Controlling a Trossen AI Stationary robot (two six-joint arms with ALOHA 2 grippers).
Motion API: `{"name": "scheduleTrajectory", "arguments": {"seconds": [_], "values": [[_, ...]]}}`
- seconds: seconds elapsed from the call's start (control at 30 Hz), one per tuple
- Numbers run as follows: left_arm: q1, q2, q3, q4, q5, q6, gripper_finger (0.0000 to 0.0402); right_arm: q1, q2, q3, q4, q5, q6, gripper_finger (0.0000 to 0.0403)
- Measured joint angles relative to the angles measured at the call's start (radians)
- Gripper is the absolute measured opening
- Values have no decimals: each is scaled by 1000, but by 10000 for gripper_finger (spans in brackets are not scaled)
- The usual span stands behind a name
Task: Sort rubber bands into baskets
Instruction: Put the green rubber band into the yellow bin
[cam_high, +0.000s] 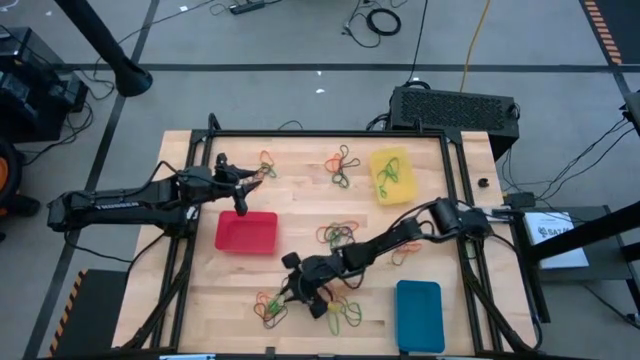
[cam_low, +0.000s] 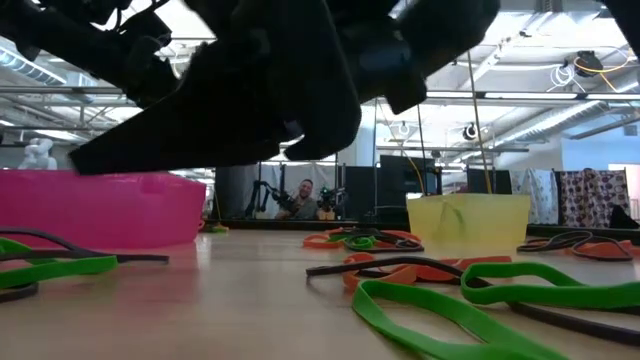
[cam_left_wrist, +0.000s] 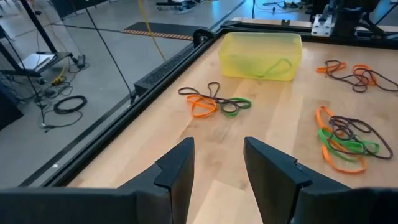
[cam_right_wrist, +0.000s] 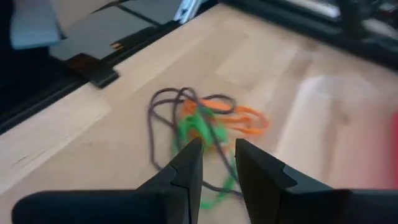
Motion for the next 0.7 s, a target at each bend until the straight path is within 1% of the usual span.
{"name": "scheduleTrajectory", "arguments": {"seconds": [0.07, 0.27, 0.5, 0.7], "values": [[0, 1, 0, -1, 1, 0, 148, 1, 12, 24, -33, -18, 17, 89], [0, 2, 0, -10, 2, -4, 148, 5, 14, 25, -58, -19, 73, 89], [0, 2, 0, -67, 4, -27, 148, 5, 30, 25, -66, -17, 75, 89], [0, 2, 0, -98, 4, -30, 148, 5, 76, 25, -52, -16, 96, 89]]}}
